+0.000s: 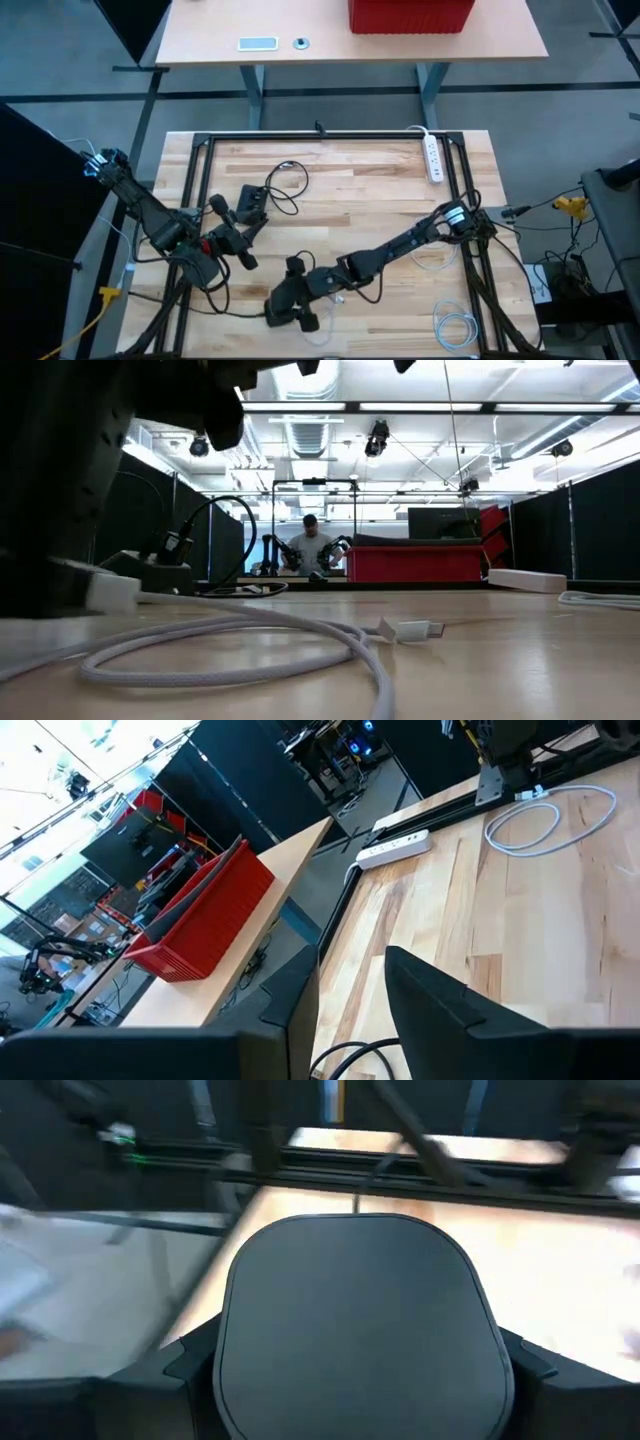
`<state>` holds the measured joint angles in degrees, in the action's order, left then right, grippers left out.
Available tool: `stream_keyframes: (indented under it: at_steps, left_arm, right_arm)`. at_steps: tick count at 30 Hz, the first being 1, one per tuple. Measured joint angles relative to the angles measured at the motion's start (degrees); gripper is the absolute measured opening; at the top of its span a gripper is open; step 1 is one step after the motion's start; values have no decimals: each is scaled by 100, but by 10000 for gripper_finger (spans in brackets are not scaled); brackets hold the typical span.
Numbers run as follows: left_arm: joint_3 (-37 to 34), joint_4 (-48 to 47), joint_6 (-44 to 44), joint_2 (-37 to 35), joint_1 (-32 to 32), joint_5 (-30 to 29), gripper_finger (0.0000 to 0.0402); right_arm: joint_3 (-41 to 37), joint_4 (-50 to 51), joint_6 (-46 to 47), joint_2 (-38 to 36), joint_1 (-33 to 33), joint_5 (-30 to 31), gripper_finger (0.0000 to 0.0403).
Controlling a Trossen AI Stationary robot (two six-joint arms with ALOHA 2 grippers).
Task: Insert USB
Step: Insert the light blue charger cable into the white outlet extension
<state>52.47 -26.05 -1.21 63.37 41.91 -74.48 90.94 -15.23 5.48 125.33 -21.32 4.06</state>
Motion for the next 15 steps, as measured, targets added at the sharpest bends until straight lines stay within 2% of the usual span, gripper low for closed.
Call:
stream_keyframes:
  at_steps: [3,8,10,15]
  left_arm:
    - [0,16,0,0,0,0,106]
    - [0,18,1,0,0,0,103]
    - [0,18,2,0,-1,0,103]
    - [0,23,30,0,0,0,103]
  right_arm:
    - [0,0,-224,85,55,497,260]
    - [6,-47,-44,190,224,629,260]
    - [15,-53,20,225,264,567,260]
    - [26,-87,-38,279,330,-88,260]
